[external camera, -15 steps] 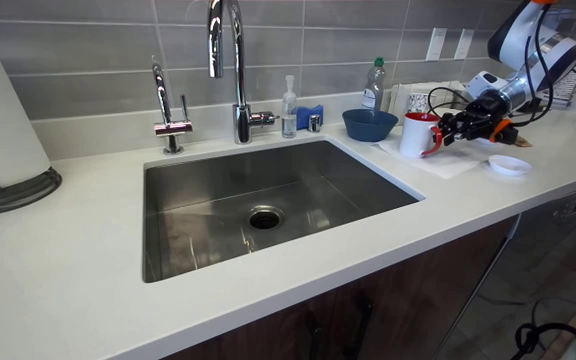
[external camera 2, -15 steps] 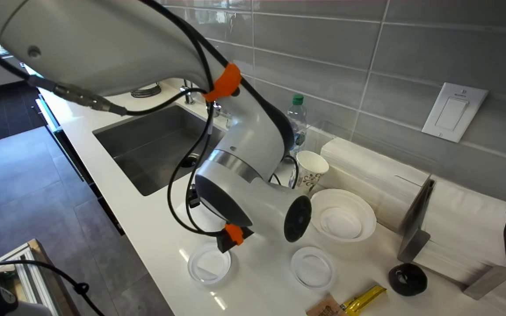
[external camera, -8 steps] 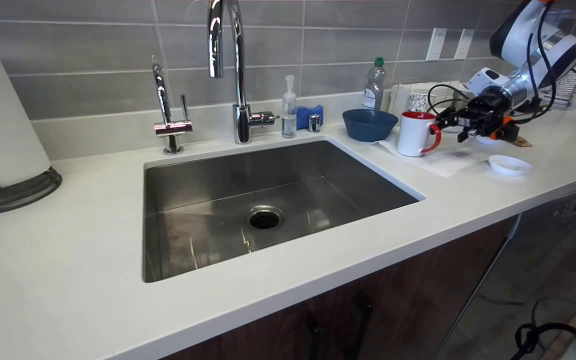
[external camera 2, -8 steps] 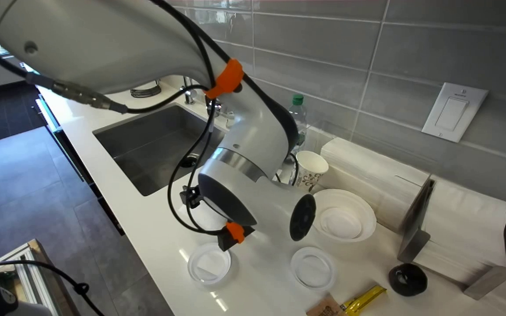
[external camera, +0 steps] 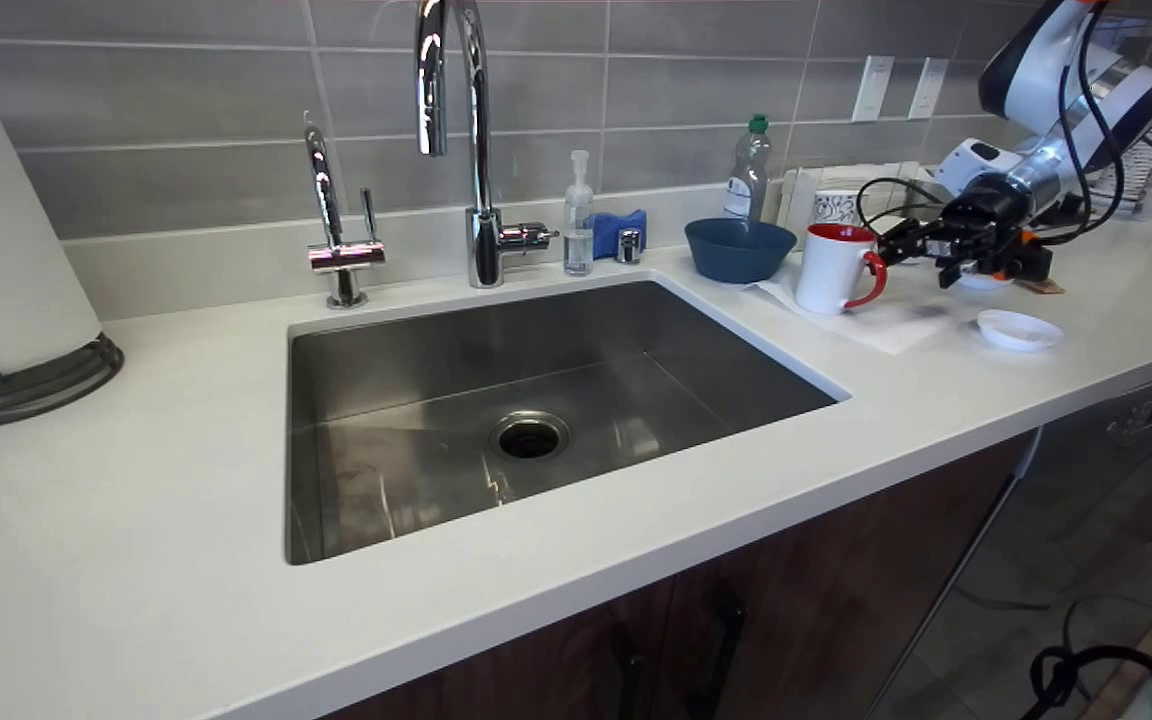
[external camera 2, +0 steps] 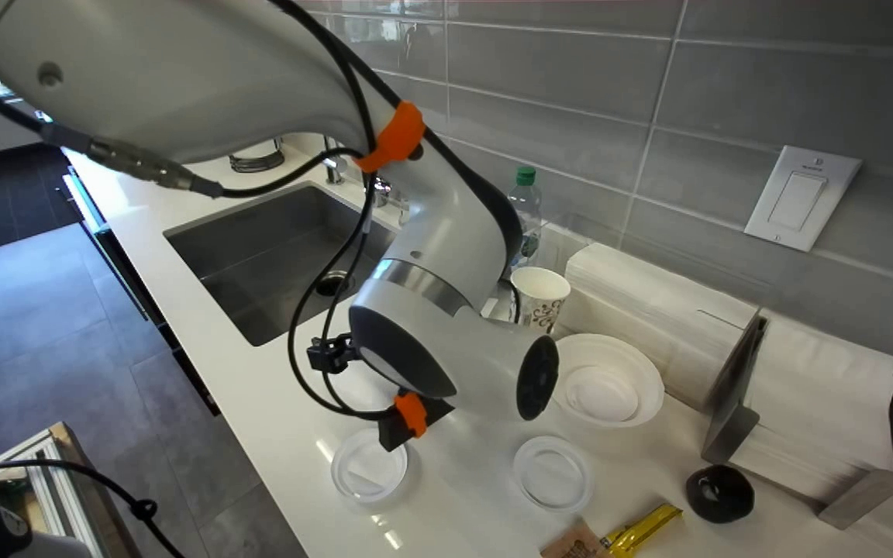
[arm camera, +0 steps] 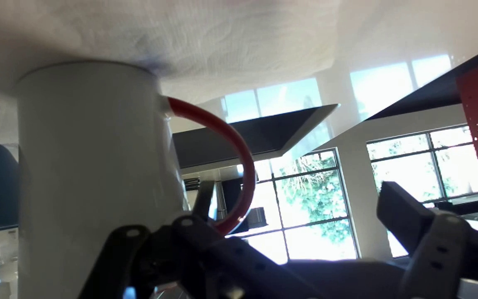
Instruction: Pour the water in the cup into the bowl
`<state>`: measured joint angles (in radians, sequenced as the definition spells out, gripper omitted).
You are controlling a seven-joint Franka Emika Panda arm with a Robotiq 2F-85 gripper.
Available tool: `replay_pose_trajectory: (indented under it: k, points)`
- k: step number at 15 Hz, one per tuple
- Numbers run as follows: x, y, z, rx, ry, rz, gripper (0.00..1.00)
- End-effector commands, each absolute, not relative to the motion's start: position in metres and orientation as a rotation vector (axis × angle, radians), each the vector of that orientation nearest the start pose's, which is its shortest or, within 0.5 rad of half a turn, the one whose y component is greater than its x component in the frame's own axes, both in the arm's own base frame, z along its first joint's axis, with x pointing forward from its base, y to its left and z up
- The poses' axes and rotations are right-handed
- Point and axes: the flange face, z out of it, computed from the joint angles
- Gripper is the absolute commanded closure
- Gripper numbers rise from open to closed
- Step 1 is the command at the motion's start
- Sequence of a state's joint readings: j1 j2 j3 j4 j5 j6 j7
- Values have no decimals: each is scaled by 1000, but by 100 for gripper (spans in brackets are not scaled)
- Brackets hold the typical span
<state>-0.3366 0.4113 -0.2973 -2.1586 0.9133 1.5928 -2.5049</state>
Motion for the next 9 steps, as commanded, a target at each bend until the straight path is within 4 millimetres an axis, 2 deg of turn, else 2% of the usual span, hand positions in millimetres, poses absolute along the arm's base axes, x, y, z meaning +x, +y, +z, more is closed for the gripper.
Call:
replay_pose_trajectory:
  k: [1,5,9]
  points:
    - [422,-218,208,-1720,-1283,-781,0]
    - [410,-218,222,-1809,-1213,-765,0]
    - [393,-226,251,-1890,-1151,-757,0]
